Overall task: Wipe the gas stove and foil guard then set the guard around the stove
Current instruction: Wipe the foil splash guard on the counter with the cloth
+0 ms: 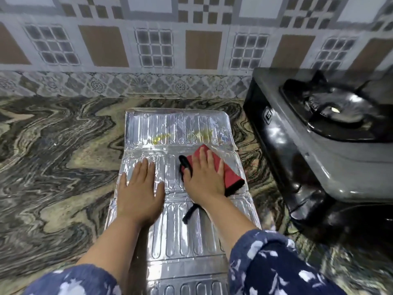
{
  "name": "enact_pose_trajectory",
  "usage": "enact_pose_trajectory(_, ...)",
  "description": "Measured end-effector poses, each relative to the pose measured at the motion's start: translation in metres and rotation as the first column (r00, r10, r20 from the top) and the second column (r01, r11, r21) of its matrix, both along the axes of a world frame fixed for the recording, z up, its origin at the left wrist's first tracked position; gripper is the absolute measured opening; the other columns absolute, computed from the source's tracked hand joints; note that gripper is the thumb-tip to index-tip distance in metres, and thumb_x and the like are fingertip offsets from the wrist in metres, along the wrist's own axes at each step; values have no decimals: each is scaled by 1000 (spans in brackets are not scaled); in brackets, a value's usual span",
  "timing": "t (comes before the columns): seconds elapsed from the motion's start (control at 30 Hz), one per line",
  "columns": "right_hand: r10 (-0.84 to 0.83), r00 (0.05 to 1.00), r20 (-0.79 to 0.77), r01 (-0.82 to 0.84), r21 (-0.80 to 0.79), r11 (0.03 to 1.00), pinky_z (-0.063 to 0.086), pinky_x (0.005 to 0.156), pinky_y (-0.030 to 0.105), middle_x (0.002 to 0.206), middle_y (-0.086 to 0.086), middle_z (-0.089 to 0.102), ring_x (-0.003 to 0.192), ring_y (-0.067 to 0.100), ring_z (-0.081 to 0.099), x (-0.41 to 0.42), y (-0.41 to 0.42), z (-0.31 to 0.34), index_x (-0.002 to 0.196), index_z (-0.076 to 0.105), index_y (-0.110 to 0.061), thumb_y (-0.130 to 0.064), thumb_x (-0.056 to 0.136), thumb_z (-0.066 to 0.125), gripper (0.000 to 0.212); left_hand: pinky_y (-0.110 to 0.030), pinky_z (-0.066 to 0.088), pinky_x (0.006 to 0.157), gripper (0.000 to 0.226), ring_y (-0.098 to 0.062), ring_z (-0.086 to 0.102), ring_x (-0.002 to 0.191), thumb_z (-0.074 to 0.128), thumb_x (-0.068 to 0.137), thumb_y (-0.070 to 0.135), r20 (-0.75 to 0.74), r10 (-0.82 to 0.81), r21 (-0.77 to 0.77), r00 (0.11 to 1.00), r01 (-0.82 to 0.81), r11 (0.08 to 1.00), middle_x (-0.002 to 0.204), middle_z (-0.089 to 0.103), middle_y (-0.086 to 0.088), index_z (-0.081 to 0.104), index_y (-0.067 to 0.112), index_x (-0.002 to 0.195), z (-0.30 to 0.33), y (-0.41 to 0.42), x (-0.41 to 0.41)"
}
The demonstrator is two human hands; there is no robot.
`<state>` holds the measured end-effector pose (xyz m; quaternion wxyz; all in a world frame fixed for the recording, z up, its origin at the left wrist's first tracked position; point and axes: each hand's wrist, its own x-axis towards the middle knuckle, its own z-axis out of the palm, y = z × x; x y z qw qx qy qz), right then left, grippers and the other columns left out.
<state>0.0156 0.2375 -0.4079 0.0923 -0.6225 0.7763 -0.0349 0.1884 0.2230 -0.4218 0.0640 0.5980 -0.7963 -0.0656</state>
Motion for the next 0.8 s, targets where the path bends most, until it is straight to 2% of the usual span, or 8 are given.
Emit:
enact_pose_trajectory(0.1,81,997,4,-81,0,997,-8,118,50,161,3,-14,148,22,-16,-13,-27,1,153,-1,-19,-52,97,15,67,-43,-2,120,79,-9,-7,147,-2,81,56,-12,-6,-6,1000,6,1000,160,-6,4,2,21,153,1,-1,1)
enact_pose_trajectory(0.3,-109,994,3,109,6,994,-5,118,52,162,6,-8,148,25,-11,-59,-85,2,153,3,-16,-51,96,19,69,-41,-3,120,78,-7,-6,147,1,82,57,-32,1,-18,999,-1,1000,159,-5,8,3,24,152,0,0,1)
enact_pose_trajectory(0.5,-212,976,39,211,37,977,-8,116,57,161,10,-10,148,30,-11,-58,-136,7,153,6,-13,-47,96,22,68,-37,-9,118,74,-4,-13,145,1,84,57,-35,21,-31,999,-22,999,158,-11,11,-2,27,152,0,1,1)
enact_pose_trajectory(0.63,-92,995,46,91,32,995,-9,116,56,161,9,-11,148,29,-12,-30,-151,6,153,4,-14,-44,97,20,65,-37,-8,118,71,-4,-10,146,8,87,56,-83,35,-30,996,-37,999,159,-7,11,2,27,152,-1,-1,-1)
enact_pose_trajectory(0.8,77,996,37,-77,2,997,-8,117,54,161,7,-12,148,27,-12,-1,-120,1,153,3,-17,-46,99,16,63,-36,-9,118,73,-3,-11,145,4,85,57,-49,52,-26,997,-53,998,159,-7,12,2,28,152,1,-1,-2)
